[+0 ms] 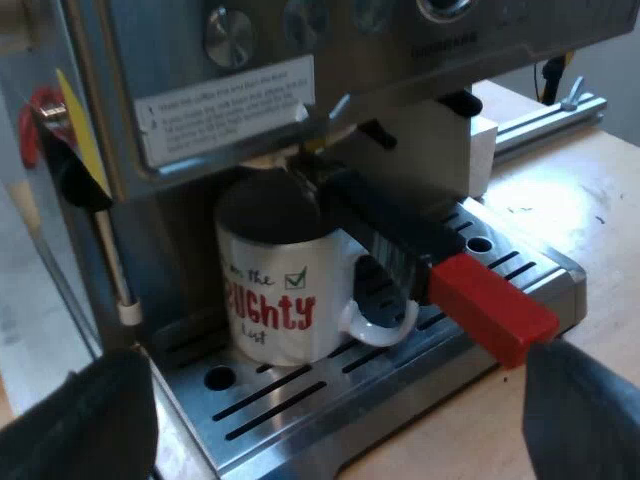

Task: Remove mug from coffee machine

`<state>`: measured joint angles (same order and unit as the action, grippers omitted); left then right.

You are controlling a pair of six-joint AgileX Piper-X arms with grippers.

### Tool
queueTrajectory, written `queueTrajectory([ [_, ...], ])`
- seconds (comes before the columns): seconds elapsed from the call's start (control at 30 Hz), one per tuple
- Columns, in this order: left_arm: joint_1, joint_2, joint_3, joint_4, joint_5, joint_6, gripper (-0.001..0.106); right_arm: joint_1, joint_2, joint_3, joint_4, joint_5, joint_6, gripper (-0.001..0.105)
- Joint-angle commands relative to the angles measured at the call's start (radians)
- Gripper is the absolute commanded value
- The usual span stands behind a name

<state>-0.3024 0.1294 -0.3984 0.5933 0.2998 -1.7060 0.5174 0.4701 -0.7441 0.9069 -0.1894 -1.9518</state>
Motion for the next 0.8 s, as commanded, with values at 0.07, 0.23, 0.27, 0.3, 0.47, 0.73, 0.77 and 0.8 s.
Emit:
queueTrajectory([
  [0.07,-0.003,0.0,0.05,-0.068,0.019,0.006,0.077,0.067,0.032,0.025,-0.1,-0.01,-0.013,0.062],
  [0.23,-0.003,0.001,0.102,-0.084,0.019,0.006,0.077,0.155,0.062,0.089,-0.249,0.048,-0.013,0.062],
  [0.27,-0.003,0.001,0.115,-0.084,0.019,0.006,0.077,0.178,0.068,0.108,-0.29,0.059,-0.009,0.062],
  [0.3,-0.003,0.001,0.128,-0.084,0.019,0.006,0.077,0.2,0.076,0.127,-0.33,0.071,0.0,0.062],
  [0.47,-0.003,0.001,0.145,-0.084,0.019,0.006,0.077,0.249,0.103,0.172,-0.42,0.111,0.003,0.062],
  [0.73,-0.003,0.003,0.174,-0.084,0.019,0.006,0.077,0.349,0.215,0.272,-0.659,0.134,0.003,0.062],
  [0.77,-0.003,0.003,0.18,-0.084,0.019,0.006,0.077,0.355,0.224,0.277,-0.675,0.134,0.003,0.062],
  [0.8,-0.003,0.003,0.187,-0.084,0.019,0.006,0.077,0.358,0.236,0.282,-0.692,0.137,0.003,0.062],
])
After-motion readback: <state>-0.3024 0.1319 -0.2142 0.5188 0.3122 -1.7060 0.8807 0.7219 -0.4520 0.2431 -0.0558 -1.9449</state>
